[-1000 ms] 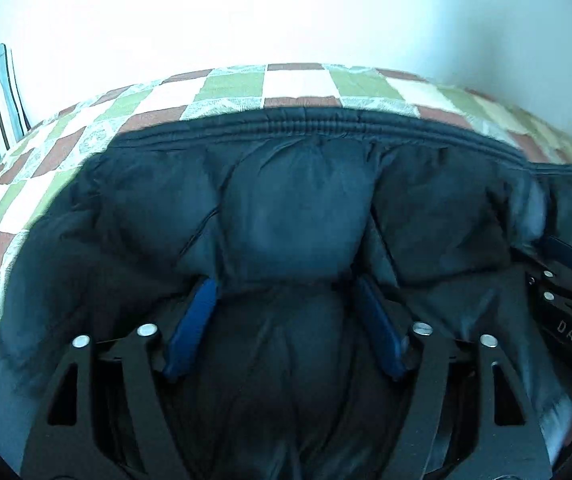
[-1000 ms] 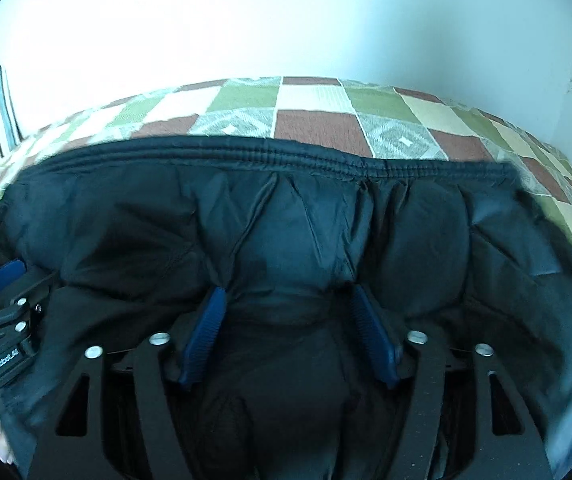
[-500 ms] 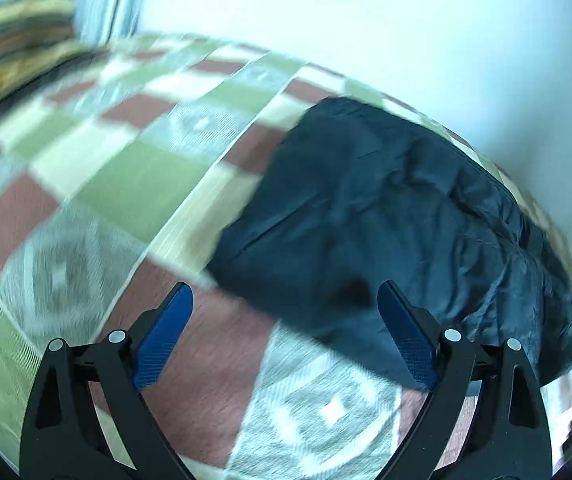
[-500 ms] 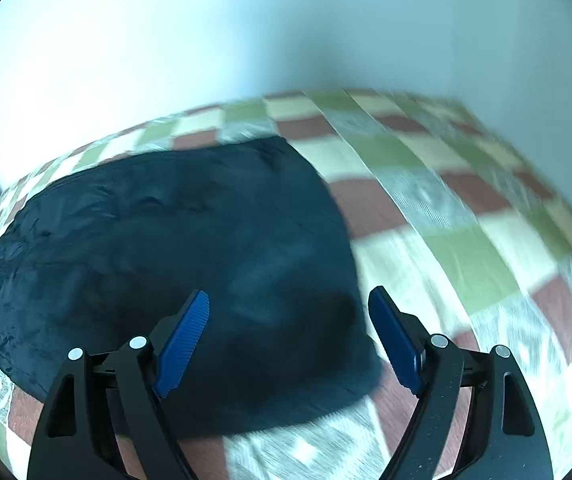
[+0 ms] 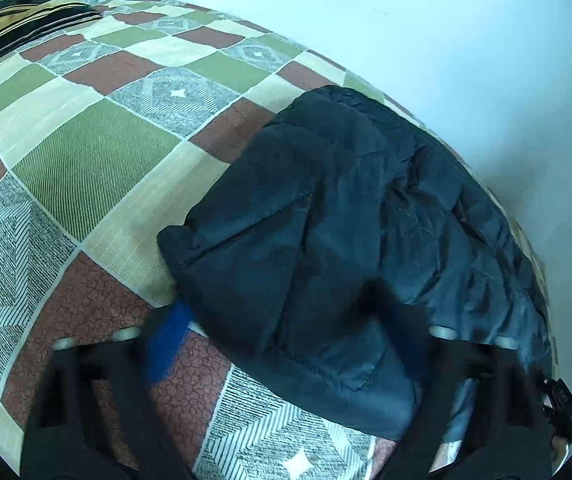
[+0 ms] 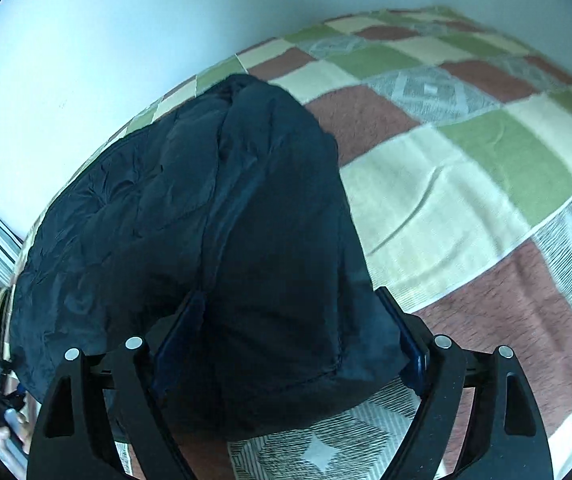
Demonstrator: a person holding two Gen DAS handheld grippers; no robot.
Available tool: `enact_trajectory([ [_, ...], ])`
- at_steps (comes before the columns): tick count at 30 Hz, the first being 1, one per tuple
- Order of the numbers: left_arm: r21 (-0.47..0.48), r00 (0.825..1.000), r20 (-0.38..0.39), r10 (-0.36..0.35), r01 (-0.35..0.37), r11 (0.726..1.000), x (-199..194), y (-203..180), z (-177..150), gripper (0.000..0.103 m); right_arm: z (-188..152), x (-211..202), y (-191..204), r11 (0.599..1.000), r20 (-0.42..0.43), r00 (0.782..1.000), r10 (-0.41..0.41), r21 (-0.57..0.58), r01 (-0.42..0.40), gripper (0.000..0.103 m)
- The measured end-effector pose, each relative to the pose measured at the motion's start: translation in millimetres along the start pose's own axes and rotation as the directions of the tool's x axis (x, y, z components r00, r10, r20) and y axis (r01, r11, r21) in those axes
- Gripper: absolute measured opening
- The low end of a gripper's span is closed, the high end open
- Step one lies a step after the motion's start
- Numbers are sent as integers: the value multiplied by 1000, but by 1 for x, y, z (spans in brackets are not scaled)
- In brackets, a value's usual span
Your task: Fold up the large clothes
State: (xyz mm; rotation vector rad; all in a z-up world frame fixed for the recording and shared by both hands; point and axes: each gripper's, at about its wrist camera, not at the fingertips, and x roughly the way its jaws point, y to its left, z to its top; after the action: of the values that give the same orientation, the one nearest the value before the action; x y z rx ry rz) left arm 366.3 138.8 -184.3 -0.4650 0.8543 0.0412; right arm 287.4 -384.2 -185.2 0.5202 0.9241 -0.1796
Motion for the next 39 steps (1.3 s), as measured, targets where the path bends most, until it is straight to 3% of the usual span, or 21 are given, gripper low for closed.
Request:
enact_trajectory([
  [1,10,1000,13,6,-6,1000,-2,-1,-1,57,-2,0,2,1000,4,1000,13,0,-13,69],
  [4,53,999,42,21,-23,998,-9,-6,0,29,-7,-6,9,999,17,999,29,-21,-28,46],
  [6,73,998,58,23,-28,997,-15,-8,1,21,-8,-10,12,999,30,999,33,-27,-32,33],
  [9,64,997,71,11,-16,998,-26,-6,1,14,-11,-21,11,998,41,997,62,-10,-62,27],
  [15,79,996,93,-3,-4,997,-60,4,-3,11,-30,-47,14,996,43,995,86,-32,-85,26],
  [27,37,998,63,16,-18,999,-144,65,-61,11,-107,-101,7,989,-19,992,128,-72,-129,26],
  [39,16,998,61,31,-32,999,-181,95,-89,11,-145,-123,7,986,-39,990,134,-90,-137,26],
])
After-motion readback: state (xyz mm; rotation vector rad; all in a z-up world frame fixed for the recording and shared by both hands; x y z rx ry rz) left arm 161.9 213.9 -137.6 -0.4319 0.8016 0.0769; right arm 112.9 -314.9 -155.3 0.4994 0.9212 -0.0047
